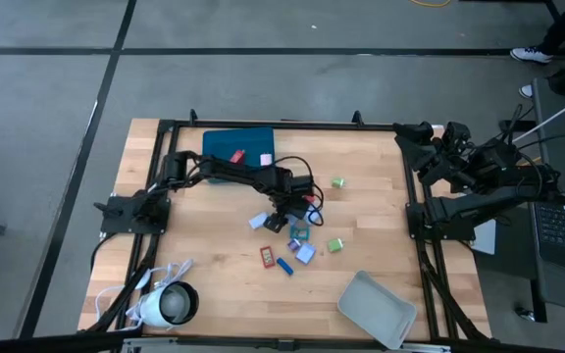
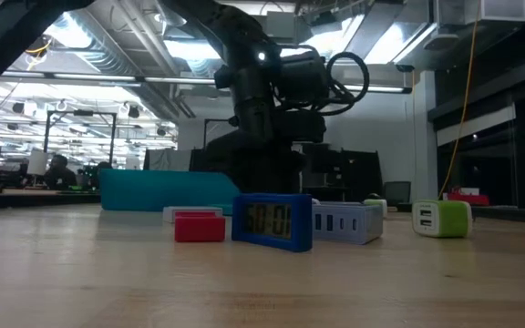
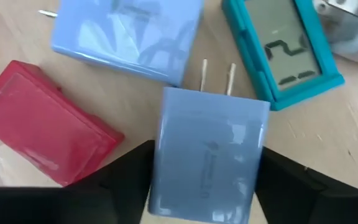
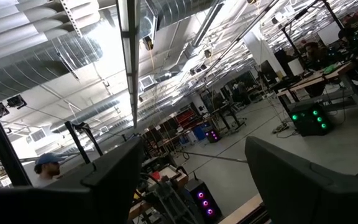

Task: Pick & Place Office items
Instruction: Put the left light blue charger adapter into the blue bin

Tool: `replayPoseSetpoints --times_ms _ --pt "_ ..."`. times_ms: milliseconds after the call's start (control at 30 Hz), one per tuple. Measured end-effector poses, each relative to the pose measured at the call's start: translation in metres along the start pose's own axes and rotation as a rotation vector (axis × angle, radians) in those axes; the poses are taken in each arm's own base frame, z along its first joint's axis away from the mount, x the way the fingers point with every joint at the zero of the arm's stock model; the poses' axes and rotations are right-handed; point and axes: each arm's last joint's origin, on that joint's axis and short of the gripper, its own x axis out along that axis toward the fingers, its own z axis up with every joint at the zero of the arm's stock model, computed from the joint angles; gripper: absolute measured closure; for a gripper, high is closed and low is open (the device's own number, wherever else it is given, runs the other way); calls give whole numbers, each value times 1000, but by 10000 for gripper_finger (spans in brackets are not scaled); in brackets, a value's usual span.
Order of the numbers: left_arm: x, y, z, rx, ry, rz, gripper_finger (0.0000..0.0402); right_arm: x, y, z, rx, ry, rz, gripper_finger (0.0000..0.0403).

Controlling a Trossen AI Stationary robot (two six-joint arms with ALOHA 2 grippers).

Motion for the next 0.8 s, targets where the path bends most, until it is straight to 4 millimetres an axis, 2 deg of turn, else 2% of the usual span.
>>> replayPoseSetpoints --times_ms 67,267,433,500,667,800 --pt "-1 2 1 -24 -8 0 196 0 0 0 0 0 0 115" --pt "-1 3 1 -49 1 25 197 0 0 0 0 0 0 115" --pt "-11 4 4 -80 56 16 197 0 0 0 0 0 0 115" --pt "-19 6 6 -94 92 19 197 0 0 0 -1 1 1 115" --pt "-53 18 25 -159 31 58 197 0 0 0 -1 1 4 115" --pt "-81 37 34 -274 -67 101 197 0 0 0 -5 5 11 115"
